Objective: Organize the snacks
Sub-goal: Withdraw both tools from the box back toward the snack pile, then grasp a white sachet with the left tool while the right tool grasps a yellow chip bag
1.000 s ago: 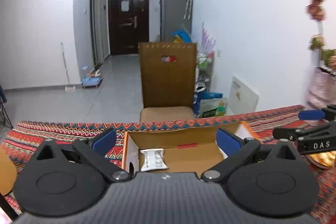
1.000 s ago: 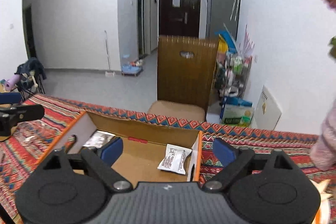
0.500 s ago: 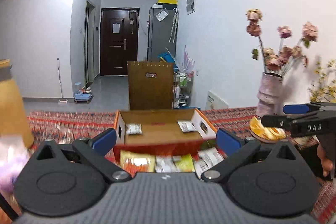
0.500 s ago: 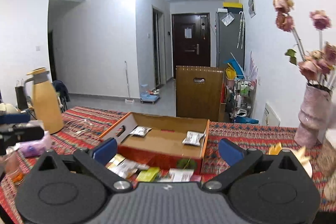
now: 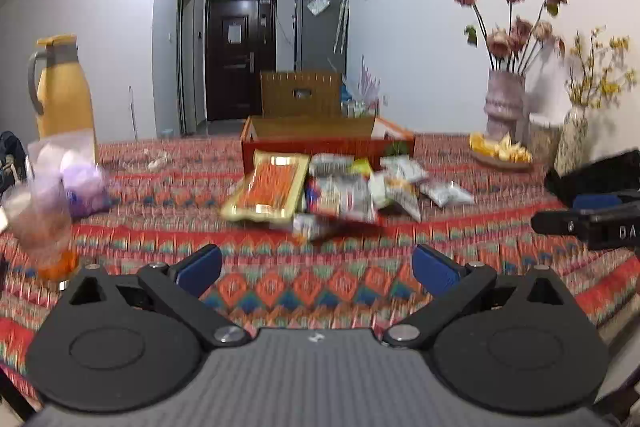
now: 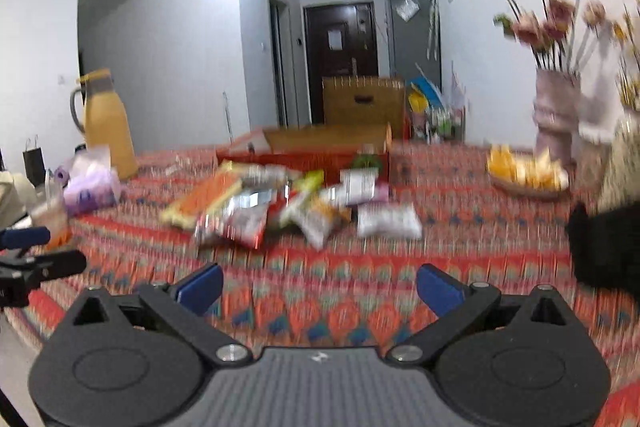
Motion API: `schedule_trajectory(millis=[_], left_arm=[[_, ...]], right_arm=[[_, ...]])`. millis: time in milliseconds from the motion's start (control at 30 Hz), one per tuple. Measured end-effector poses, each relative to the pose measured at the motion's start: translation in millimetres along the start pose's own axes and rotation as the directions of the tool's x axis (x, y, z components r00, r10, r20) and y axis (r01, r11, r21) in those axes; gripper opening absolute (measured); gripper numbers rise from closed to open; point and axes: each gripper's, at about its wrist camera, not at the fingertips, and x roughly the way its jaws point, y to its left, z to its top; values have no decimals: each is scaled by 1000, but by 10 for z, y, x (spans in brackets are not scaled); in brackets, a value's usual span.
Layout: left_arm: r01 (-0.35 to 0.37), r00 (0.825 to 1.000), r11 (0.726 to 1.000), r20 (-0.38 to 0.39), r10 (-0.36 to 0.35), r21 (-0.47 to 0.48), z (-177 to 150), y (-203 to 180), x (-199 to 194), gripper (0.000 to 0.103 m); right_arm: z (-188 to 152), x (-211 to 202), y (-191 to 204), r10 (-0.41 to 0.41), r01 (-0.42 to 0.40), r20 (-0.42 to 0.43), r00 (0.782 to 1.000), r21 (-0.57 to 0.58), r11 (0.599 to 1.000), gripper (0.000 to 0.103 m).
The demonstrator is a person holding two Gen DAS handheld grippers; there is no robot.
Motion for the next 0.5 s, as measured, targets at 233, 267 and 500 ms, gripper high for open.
schedule_trajectory(millis=[233, 267, 500], left_arm=[[-31, 998, 999, -60, 30, -9, -175, 97, 90, 103], [-34, 997, 999, -64, 33, -11, -167, 94, 119, 103], [-34, 993, 999, -109, 34, 1, -140, 77, 372, 103]], right_arm=[[-448, 62, 1, -43, 44, -100, 994, 11, 999, 103], [-459, 80, -8, -46, 47, -106, 993, 11, 999, 103], [-407, 295, -73, -53, 56, -128, 990, 24, 998, 103]])
